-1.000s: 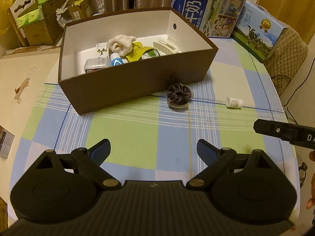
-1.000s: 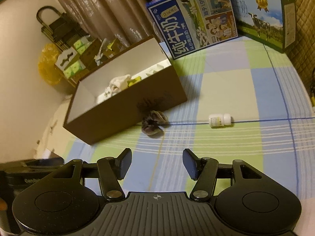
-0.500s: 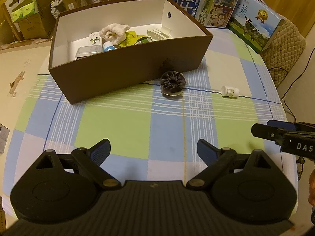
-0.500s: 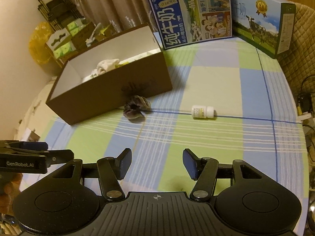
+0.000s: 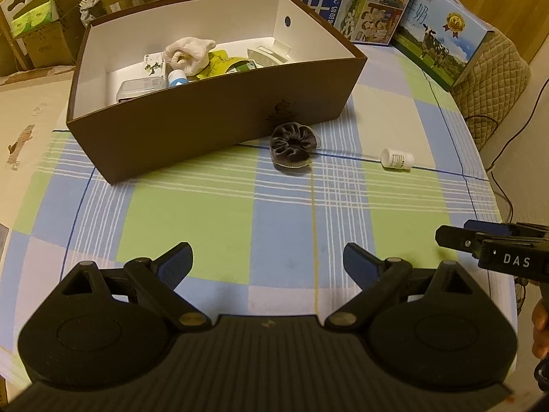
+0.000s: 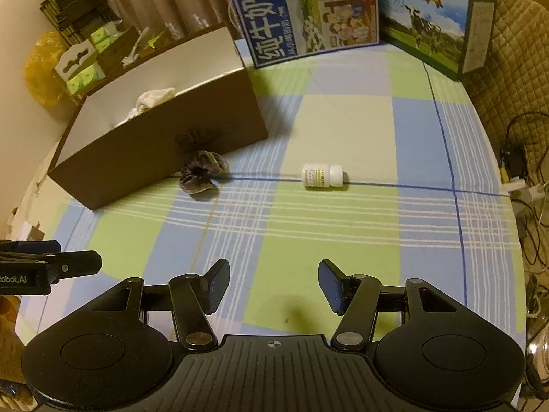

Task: Organize objects
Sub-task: 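Withdraw both grippers from the box toward the scrunchie and pill bottle, then grasp dark brown scrunchie with left gripper while right gripper grasps white pill bottle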

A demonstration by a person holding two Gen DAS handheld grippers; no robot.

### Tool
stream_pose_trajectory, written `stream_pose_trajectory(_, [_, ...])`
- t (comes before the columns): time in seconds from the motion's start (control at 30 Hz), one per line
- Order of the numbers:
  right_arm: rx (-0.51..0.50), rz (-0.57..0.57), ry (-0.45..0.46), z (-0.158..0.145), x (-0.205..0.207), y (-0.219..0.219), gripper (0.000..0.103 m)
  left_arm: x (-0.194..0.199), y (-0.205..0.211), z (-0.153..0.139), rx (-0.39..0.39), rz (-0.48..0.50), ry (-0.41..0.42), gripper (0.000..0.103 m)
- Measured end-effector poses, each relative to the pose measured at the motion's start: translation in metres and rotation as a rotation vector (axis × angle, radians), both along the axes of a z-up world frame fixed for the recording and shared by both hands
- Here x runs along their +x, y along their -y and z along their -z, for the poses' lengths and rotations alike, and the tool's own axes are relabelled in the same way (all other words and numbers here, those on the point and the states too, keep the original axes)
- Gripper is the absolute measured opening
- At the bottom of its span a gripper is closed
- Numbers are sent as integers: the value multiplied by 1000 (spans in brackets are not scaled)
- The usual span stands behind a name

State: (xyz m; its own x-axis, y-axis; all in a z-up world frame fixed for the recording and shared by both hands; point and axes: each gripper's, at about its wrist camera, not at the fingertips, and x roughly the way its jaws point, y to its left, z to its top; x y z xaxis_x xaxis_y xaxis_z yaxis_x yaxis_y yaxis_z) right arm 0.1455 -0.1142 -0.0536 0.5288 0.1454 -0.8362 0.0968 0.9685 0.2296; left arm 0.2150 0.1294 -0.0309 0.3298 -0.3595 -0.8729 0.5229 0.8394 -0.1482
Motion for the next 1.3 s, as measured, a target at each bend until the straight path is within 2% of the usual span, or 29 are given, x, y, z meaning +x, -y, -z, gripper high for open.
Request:
stream_pose_trajectory(0.2, [34,37,-29,9,8,11,55,6,9,10,-3,16,13,93])
stream_pose_trajectory(0.63, [-11,104,-5,33,35,32,55,34,41,41,18,69,53,91])
stream_pose_trajectory(0.9, [-57,110,27,52,69,38,55,60,59,58,35,60,61,90])
stream_pose_trajectory(1.3, [-73,126,3,77,111,45,55,84,82,79,53,21,54,90])
